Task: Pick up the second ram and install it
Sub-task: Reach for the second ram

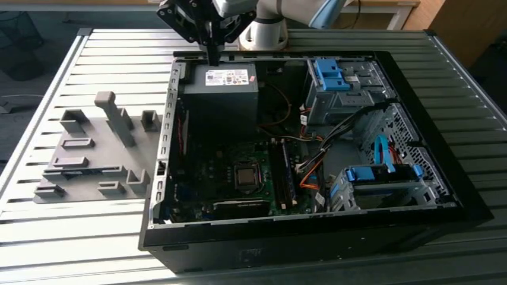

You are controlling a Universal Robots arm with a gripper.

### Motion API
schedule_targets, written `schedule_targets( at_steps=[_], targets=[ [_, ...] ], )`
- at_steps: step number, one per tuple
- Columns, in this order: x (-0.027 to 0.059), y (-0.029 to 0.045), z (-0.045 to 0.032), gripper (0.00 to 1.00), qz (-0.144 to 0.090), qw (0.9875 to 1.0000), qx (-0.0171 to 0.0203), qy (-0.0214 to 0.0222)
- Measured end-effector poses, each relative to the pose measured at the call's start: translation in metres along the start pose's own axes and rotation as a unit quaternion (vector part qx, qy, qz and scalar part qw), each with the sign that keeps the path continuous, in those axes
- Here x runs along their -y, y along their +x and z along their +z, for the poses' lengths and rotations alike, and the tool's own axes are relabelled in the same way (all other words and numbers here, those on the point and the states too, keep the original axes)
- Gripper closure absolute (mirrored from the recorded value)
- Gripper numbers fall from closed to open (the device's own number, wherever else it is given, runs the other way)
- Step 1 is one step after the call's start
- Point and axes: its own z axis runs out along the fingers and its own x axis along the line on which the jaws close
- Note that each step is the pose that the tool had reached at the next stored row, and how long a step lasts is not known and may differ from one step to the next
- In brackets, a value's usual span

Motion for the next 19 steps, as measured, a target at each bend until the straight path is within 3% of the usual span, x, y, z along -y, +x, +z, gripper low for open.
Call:
schedule_targets(
  at_steps=[19],
  targets=[
    [0.0006, 0.0079, -0.0002, 0.89, 0.000, 1.0000, 0.0000, 0.0000]
  ],
)
